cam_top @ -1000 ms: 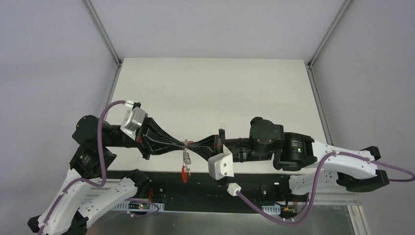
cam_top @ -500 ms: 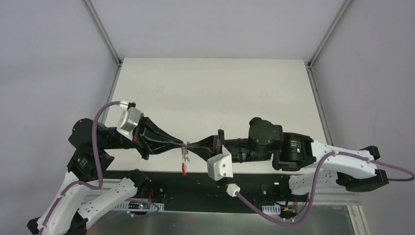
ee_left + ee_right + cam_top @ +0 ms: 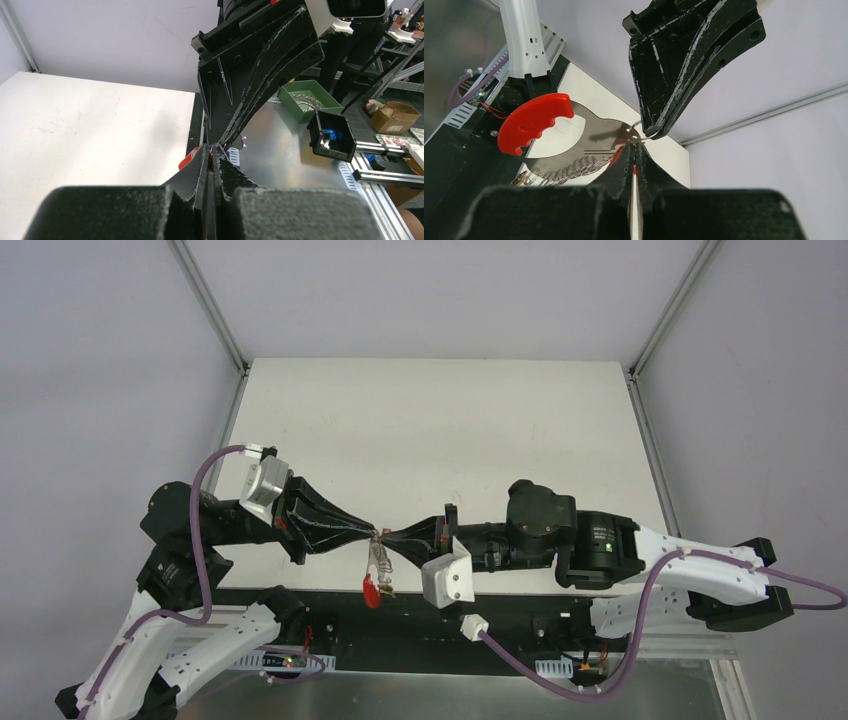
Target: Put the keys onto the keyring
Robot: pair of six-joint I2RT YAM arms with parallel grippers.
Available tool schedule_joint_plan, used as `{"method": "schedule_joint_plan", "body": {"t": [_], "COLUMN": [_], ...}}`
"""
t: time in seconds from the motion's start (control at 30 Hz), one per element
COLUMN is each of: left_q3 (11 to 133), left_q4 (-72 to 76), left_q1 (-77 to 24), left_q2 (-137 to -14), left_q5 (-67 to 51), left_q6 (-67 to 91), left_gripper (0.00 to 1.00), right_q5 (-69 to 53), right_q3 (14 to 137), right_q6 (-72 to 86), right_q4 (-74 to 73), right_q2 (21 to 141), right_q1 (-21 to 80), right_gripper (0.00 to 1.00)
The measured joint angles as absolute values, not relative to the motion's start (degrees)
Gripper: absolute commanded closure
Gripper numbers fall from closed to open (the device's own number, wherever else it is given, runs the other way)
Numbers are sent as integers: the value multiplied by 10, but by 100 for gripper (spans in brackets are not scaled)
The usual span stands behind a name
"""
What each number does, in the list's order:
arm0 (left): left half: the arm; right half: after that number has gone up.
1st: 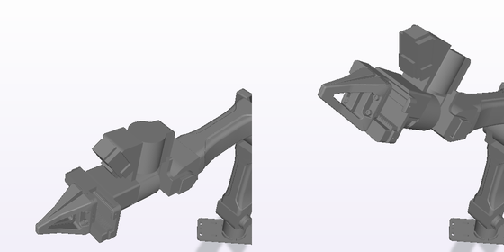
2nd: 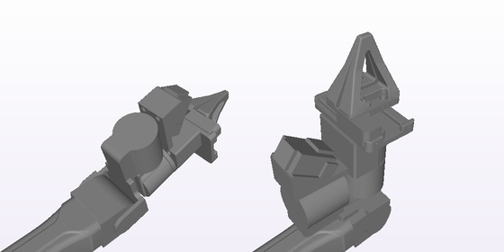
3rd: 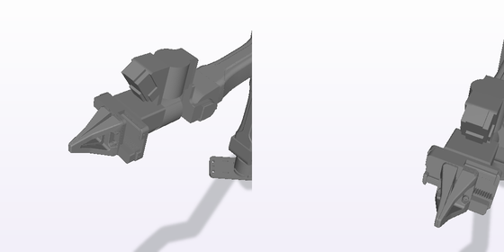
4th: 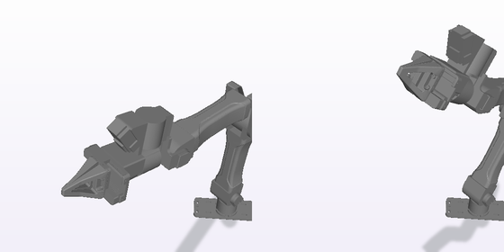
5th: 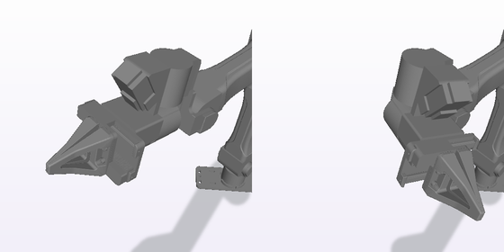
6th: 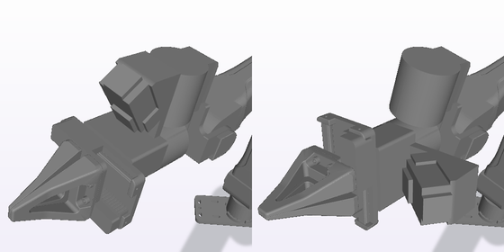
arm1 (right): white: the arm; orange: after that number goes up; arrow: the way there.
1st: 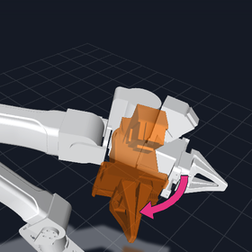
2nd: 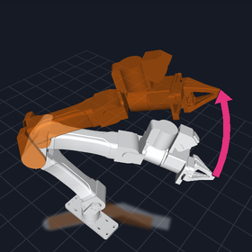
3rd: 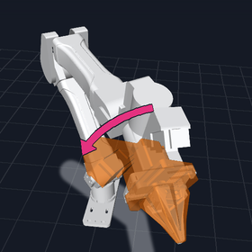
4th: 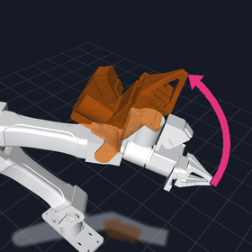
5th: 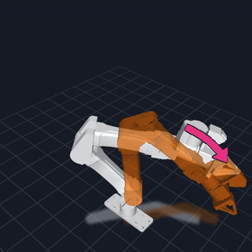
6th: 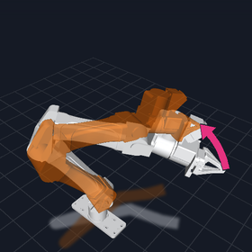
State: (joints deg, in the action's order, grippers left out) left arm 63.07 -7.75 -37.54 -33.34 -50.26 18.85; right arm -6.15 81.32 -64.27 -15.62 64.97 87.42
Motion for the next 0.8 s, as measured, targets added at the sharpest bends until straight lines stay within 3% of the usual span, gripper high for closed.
{"method": "schedule_joint_plan", "body": {"t": [0.07,0.23,0.57,0.8], "left_q3": [631,631,631,631], "left_q4": [-78,-79,-79,-79], "left_q1": [-375,-375,-375,-375], "left_q2": [-333,-333,-333,-332], "left_q5": [-502,-486,-474,-474], "left_q6": [189,186,185,185], "left_gripper": [100,100,100,100], "right_q5": [-59,-58,-45,39], "right_q3": [813,800,785,794], "right_q6": [-641,-634,-609,-515], "right_q4": [-156,-136,-111,-86], "right_q2": [650,648,639,624], "right_q1": [874,880,882,883], "right_gripper": [88,77,64,61]}}
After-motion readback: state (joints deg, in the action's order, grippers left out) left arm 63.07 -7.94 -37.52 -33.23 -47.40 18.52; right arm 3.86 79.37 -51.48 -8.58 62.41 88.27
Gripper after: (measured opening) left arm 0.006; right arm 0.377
